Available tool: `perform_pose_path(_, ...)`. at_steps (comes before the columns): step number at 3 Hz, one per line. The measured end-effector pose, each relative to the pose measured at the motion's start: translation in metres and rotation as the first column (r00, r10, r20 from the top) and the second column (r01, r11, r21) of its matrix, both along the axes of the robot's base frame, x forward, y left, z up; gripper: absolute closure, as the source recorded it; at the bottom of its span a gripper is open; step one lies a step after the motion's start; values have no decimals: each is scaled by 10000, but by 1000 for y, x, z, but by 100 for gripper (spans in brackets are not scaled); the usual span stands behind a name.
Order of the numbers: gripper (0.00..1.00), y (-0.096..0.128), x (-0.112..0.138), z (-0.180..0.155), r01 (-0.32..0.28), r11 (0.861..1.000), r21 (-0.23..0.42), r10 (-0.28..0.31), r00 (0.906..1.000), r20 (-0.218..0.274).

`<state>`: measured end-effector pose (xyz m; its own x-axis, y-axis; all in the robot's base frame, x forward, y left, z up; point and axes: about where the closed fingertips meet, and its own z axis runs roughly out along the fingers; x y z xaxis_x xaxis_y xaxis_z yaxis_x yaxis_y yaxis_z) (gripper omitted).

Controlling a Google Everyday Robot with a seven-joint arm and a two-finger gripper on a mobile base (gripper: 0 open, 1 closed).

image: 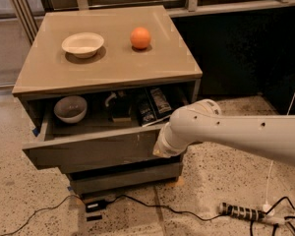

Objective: Close top drawer

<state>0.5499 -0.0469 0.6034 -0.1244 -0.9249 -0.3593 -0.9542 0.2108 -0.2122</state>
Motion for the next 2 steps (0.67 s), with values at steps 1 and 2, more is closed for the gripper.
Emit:
perform_pose_path(1,100,0,1,-1,-18,10000,-23,18,10000,49)
perform_pose_path(2,100,2,8,-6,-55,9999,-139,59,9995,297)
